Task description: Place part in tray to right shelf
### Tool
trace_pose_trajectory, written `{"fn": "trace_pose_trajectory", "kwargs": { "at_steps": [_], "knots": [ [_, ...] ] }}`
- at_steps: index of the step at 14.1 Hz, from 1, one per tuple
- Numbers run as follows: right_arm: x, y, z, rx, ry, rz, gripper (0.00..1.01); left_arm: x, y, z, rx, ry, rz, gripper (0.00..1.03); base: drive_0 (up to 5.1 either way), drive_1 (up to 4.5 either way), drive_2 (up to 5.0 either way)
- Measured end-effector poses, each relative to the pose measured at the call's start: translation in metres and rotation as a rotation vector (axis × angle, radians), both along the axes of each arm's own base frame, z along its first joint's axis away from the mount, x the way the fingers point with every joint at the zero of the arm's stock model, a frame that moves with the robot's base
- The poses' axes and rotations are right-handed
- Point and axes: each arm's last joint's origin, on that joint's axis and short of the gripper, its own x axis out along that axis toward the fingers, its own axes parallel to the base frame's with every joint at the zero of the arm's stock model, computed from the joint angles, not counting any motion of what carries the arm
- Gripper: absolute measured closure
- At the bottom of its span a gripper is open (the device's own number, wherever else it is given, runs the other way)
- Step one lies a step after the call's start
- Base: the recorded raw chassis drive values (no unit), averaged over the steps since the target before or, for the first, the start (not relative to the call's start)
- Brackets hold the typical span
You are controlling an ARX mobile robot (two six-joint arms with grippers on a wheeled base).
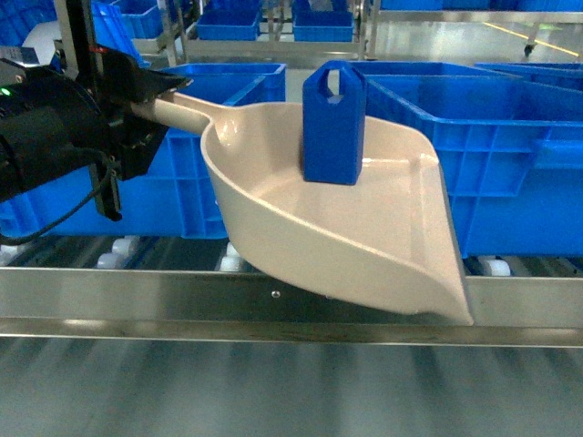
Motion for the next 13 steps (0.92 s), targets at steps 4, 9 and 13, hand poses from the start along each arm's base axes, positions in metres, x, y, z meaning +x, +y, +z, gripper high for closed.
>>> {"fn": "trace_pose_trajectory", "kwargs": {
  "at_steps": [4, 9, 13],
  "knots": [
    [0.0, 0.0, 0.0, 0.0, 0.0, 0.0, 0.03, 0.013, 0.017, 0.057, -0.067, -0.085, 0.091, 0.89, 0.0, 0.0, 0.0],
    [0.0, 0.0, 0.0, 0.0, 0.0, 0.0, 0.03, 0.047, 0.046, 0.122, -0.037, -0.197, 0.342, 0.89, 0.0, 0.0, 0.0],
    [0.0, 0.0, 0.0, 0.0, 0.0, 0.0, 0.03, 0.05, 0.098, 0.131, 0.058, -0.176, 0.704, 0.89, 0.0, 0.0, 0.0]
  ]
}}
